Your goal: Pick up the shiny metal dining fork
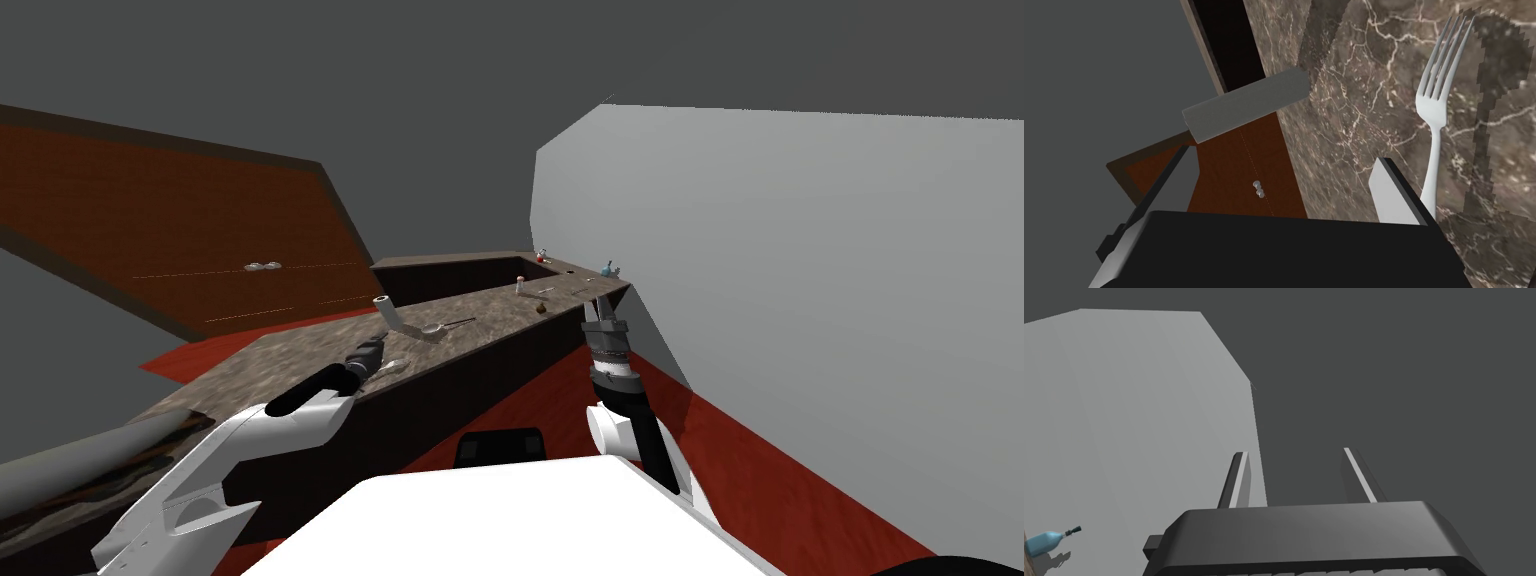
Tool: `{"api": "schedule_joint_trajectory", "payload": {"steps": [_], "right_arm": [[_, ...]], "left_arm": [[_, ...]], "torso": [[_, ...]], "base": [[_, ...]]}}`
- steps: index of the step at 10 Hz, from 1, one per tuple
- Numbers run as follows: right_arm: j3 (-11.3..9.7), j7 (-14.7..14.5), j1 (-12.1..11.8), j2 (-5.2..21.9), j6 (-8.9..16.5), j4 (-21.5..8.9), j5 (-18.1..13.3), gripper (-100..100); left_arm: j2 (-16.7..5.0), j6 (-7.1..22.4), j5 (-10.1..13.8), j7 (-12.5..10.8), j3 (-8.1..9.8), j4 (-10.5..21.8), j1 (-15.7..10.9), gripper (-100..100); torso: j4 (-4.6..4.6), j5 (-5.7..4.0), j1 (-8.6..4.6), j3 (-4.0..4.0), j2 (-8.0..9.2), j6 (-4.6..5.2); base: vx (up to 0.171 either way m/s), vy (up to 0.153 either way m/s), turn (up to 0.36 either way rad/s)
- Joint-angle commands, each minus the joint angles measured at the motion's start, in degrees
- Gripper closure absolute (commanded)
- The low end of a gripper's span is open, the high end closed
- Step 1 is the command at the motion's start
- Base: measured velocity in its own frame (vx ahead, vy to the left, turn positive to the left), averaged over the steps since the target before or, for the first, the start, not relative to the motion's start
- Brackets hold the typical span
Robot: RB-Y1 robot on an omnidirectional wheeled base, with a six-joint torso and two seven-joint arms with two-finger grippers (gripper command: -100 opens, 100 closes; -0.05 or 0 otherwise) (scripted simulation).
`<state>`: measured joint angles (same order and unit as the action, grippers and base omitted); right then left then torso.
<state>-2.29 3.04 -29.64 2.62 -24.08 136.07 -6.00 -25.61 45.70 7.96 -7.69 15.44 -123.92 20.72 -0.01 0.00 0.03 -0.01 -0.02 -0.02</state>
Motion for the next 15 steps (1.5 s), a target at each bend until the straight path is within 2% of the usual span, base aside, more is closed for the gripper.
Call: {"api": "schedule_joint_trajectory", "payload": {"steps": [1,3,6,8,9,10,11,12,15], "right_arm": [[0.00,0.00,0.00,0.00,0.00,0.00,0.00,0],[0.00,0.00,0.00,0.00,0.00,0.00,0.00,0],[0.00,0.00,0.00,0.00,0.00,0.00,0.00,0],[0.00,0.00,0.00,0.00,0.00,0.00,0.00,0],[0.00,0.00,0.00,0.00,0.00,0.00,0.00,0],[0.00,0.00,0.00,0.00,0.00,0.00,0.00,0],[0.00,0.00,0.00,0.00,0.00,0.00,0.00,0],[0.00,0.00,0.00,0.00,0.00,0.00,0.00,0],[0.00,0.00,0.00,0.00,0.00,0.00,0.00,0]], "left_arm": [[-0.22,2.86,0.73,-0.79,1.02,0.42,-0.18,-100],[-0.22,5.41,0.73,-0.79,1.02,0.42,-0.18,-100],[-0.81,10.70,2.53,-2.12,3.03,1.32,-0.55,-100],[-0.81,13.25,2.53,-2.12,3.03,1.32,-0.55,-100],[-1.00,15.17,3.43,-2.76,4.01,1.74,-0.71,-100],[-1.00,16.63,3.43,-2.76,4.01,1.74,-0.71,-100],[-1.00,17.02,3.43,-2.76,4.01,1.74,-0.71,-100],[-1.14,19.34,4.32,-3.38,4.97,2.13,-0.85,-100],[-1.24,24.22,5.20,-3.97,5.90,2.49,-0.97,-100]], "torso": [[0.00,0.00,0.00,0.00,0.00,0.00],[0.00,0.00,0.04,-0.01,-0.02,-0.01],[0.00,0.01,0.04,0.00,-0.01,0.00],[0.00,0.02,0.08,-0.01,-0.02,-0.01],[0.00,0.01,0.04,0.01,0.02,-0.01],[0.00,0.01,0.06,0.01,0.01,0.01],[0.01,0.01,0.07,0.01,0.02,-0.02],[0.01,0.01,0.05,0.02,0.03,-0.02],[0.00,0.03,0.12,0.00,0.00,0.00]], "base": [[0.020,0.002,-0.134],[0.017,0.009,-0.012],[0.020,0.014,-0.089],[0.013,0.014,-0.023],[0.013,0.015,-0.106],[0.012,0.021,-0.062],[0.006,0.012,0.013],[0.015,0.022,-0.099],[0.016,0.030,-0.074]]}}
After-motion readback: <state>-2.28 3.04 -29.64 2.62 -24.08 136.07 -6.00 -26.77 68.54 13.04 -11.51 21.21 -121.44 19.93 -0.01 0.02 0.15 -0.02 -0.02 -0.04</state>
